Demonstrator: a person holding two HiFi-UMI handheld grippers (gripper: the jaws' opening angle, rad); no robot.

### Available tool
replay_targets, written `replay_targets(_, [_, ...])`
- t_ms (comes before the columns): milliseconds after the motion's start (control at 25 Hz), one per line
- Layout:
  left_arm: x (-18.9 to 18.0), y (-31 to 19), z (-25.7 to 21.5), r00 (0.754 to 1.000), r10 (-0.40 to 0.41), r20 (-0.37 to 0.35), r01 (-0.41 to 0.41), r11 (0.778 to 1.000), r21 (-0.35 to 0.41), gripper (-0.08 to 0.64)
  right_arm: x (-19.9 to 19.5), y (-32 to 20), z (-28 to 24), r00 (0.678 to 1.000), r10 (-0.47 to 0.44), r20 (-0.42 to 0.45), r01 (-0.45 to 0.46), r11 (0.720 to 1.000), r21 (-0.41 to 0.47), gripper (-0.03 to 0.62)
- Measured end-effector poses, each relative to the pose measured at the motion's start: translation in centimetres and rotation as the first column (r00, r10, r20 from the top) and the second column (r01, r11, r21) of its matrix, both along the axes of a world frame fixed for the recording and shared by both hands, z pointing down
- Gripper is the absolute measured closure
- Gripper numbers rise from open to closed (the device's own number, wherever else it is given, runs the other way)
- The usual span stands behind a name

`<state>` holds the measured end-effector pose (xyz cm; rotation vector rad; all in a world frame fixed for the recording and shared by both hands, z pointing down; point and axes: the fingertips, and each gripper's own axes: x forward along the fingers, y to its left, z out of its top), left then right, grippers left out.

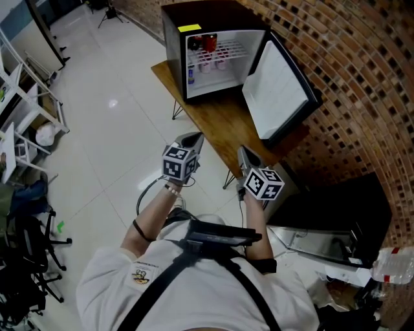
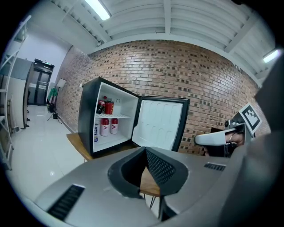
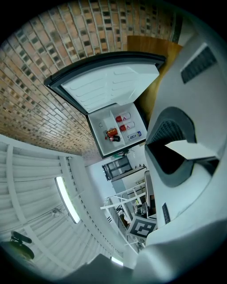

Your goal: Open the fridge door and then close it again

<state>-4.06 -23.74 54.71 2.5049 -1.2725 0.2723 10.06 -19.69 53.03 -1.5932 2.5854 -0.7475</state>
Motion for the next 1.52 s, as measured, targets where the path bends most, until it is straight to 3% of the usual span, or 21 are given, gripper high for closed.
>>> replay_targets(1520, [0.3, -0.3, 0.5, 1.000, 0.001, -0.011, -0.001, 1.000, -0.011, 0.558, 1.2, -0.4, 0.4, 0.999, 0.020, 0.031, -0.020, 1.000, -0.007, 0.572])
